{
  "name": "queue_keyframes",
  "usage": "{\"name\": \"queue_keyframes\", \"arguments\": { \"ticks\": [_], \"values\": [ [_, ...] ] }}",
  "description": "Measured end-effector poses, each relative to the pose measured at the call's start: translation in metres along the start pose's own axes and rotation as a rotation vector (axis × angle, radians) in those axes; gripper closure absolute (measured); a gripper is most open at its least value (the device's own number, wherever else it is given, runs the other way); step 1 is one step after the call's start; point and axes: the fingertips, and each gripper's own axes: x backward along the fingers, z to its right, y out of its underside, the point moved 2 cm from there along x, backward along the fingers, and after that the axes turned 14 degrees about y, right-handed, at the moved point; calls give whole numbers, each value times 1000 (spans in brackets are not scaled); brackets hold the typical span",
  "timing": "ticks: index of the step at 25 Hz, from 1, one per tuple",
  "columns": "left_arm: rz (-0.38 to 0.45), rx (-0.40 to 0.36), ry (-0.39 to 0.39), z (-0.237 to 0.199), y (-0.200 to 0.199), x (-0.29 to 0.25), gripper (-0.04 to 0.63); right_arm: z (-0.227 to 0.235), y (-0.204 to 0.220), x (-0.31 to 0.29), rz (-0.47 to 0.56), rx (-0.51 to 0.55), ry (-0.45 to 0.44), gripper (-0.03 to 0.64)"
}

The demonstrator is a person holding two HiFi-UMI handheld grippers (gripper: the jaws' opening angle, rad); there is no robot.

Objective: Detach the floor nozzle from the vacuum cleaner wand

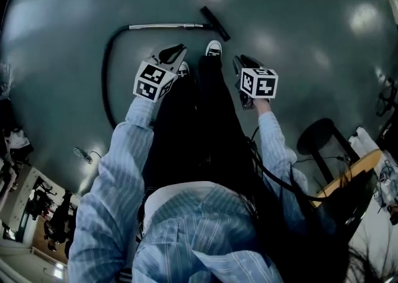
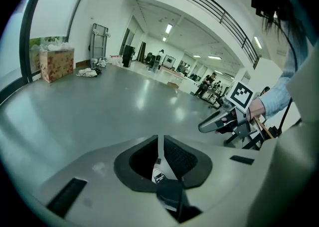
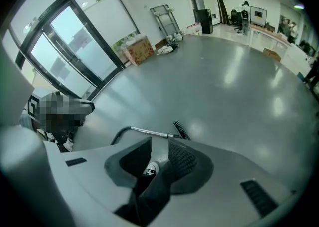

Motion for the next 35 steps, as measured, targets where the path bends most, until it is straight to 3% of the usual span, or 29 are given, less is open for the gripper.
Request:
{"name": "queue_keyframes", "arguments": {
  "ticks": [4, 10, 17, 26, 35],
  "values": [
    [-93, -7, 13, -49, 35, -53, 474, 11, 5, -83, -63, 60, -20, 477],
    [-275, -60, 19, -118, 110, -146, 445, 46, 25, -211, -131, 287, 44, 402],
    [-471, -97, 45, -201, 221, -226, 420, 54, 61, -337, -174, 426, 58, 370],
    [-733, -298, 28, -265, 324, -291, 385, 69, 107, -438, -177, 528, 87, 367],
    [-796, -376, 41, -302, 359, -340, 383, 66, 111, -490, -131, 552, 155, 368]
  ]
}}
